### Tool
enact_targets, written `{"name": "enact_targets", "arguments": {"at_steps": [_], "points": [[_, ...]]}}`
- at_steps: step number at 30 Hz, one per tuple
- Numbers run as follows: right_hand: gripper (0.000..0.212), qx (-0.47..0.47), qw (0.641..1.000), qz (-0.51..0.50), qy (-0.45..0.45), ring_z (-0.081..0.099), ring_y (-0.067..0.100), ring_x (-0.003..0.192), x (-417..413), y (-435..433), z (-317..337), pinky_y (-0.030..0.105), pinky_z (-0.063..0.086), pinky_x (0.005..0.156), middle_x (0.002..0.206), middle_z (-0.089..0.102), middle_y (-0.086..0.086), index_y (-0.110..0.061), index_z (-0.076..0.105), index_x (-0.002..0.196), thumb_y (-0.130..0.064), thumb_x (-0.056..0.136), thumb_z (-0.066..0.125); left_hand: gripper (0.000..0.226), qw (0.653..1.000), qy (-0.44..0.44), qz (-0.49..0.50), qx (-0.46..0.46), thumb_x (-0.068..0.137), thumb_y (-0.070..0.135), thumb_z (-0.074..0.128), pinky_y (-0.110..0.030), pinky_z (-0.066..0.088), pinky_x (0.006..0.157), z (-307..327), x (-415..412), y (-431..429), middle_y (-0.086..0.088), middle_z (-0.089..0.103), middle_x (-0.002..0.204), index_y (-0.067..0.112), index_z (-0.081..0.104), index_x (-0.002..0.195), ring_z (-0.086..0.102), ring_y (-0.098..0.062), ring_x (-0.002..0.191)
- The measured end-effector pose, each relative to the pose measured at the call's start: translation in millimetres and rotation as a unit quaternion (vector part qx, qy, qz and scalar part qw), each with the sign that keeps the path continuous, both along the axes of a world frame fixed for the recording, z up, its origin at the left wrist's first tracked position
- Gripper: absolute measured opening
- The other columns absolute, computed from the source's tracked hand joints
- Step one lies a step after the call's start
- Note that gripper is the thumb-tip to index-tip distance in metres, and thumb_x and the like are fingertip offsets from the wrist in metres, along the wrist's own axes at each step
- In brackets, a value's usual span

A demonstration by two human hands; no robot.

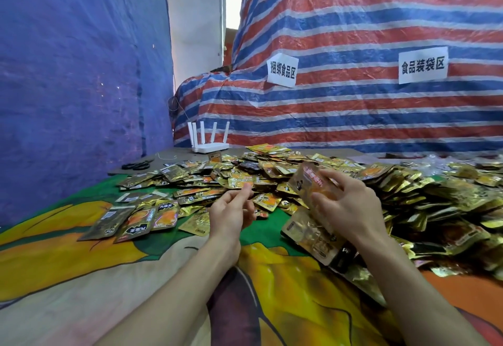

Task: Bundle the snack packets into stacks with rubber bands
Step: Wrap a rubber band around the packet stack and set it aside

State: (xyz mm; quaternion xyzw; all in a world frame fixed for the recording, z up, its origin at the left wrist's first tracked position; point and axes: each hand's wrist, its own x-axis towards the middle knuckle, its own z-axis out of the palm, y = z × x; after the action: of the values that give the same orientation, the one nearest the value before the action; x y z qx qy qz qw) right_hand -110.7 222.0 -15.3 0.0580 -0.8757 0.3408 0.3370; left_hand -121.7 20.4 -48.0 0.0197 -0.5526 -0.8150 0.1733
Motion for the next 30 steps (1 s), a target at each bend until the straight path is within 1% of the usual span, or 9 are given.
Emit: {"name": "enact_targets", "arguments": {"at_steps": [4,8,12,17,19,22,25,27,30], "points": [[0.035,0.119,0.985,-0.044,-0.114,0.061,0.027,0.104,-5,-2,-8,0.039,0.053,0.086,0.118,0.063,0.004,-0.032,0.069,0.126,-0.03,0.092,0.063,0.038,1.0,0.004,-0.009,-0.011,0.096,0.034,0.064,-0.022,0.042,0.047,1,3,3,0.001,0.052,0.051,0.017,0.06,0.062,0.048,-0.012,0.044],[0.026,0.176,0.972,-0.106,-0.118,0.044,0.026,0.126,-6,-11,-11,0.042,0.037,0.1,0.13,0.061,-0.003,-0.033,0.072,0.119,-0.033,0.097,0.057,0.042,0.99,0.049,-0.017,-0.127,0.101,0.029,0.056,-0.021,0.04,0.047,-1,6,7,0.002,0.05,0.049,0.012,0.054,0.062,0.045,-0.011,0.045],[0.025,0.198,0.964,-0.143,-0.108,0.039,0.023,0.124,-1,-16,-11,0.042,0.029,0.098,0.122,0.065,-0.004,-0.032,0.073,0.114,-0.031,0.095,0.056,0.025,0.937,0.104,0.022,-0.333,0.098,0.028,0.061,-0.03,0.044,0.059,-7,11,15,0.004,0.059,0.067,0.017,0.06,0.075,0.052,-0.011,0.059],[0.033,0.198,0.968,-0.139,-0.072,0.037,0.028,0.127,6,-27,-8,0.043,0.03,0.1,0.128,0.06,0.002,-0.028,0.066,0.125,-0.035,0.094,0.057,0.007,0.869,0.07,0.093,-0.481,0.088,0.027,0.067,-0.033,0.05,0.071,7,10,2,0.009,0.063,0.089,0.026,0.059,0.089,0.059,-0.013,0.08],[0.037,0.193,0.974,-0.107,-0.052,0.037,0.028,0.13,8,-35,-8,0.044,0.03,0.102,0.131,0.059,0.002,-0.029,0.063,0.129,-0.035,0.093,0.059,0.017,0.815,0.023,0.097,-0.571,0.085,0.031,0.067,-0.037,0.049,0.086,13,9,-18,0.008,0.059,0.102,0.027,0.056,0.098,0.057,-0.015,0.095],[0.039,0.221,0.973,-0.05,-0.044,0.038,0.024,0.132,10,-52,-9,0.044,0.031,0.104,0.131,0.058,-0.002,-0.032,0.062,0.13,-0.038,0.092,0.059,0.036,0.727,-0.065,0.106,-0.676,0.079,0.045,0.068,-0.044,0.038,0.104,19,11,-61,0.007,0.05,0.114,0.033,0.052,0.109,0.048,-0.019,0.115],[0.041,0.227,0.97,0.005,-0.084,0.041,0.025,0.129,4,-75,-4,0.043,0.033,0.105,0.133,0.058,-0.001,-0.033,0.062,0.131,-0.038,0.09,0.06,0.073,0.659,-0.142,0.087,-0.734,0.07,0.072,0.066,-0.05,0.027,0.112,11,9,-97,-0.001,0.042,0.137,0.033,0.047,0.129,0.035,-0.024,0.133],[0.043,0.223,0.967,0.037,-0.118,0.046,0.028,0.126,-5,-93,-1,0.042,0.039,0.103,0.131,0.06,0.003,-0.03,0.061,0.132,-0.033,0.089,0.061,0.107,0.642,-0.167,0.077,-0.744,0.058,0.09,0.056,-0.057,0.015,0.118,-2,5,-108,-0.005,0.032,0.151,0.029,0.037,0.144,0.024,-0.027,0.144],[0.051,0.214,0.958,0.087,-0.168,0.053,0.028,0.121,-26,-119,-4,0.043,0.049,0.101,0.134,0.058,0.006,-0.022,0.058,0.135,-0.019,0.085,0.062,0.14,0.656,-0.21,0.079,-0.721,0.046,0.102,0.044,-0.06,-0.005,0.12,-16,-3,-111,-0.009,0.006,0.166,0.023,0.011,0.157,-0.001,-0.03,0.153]]}}
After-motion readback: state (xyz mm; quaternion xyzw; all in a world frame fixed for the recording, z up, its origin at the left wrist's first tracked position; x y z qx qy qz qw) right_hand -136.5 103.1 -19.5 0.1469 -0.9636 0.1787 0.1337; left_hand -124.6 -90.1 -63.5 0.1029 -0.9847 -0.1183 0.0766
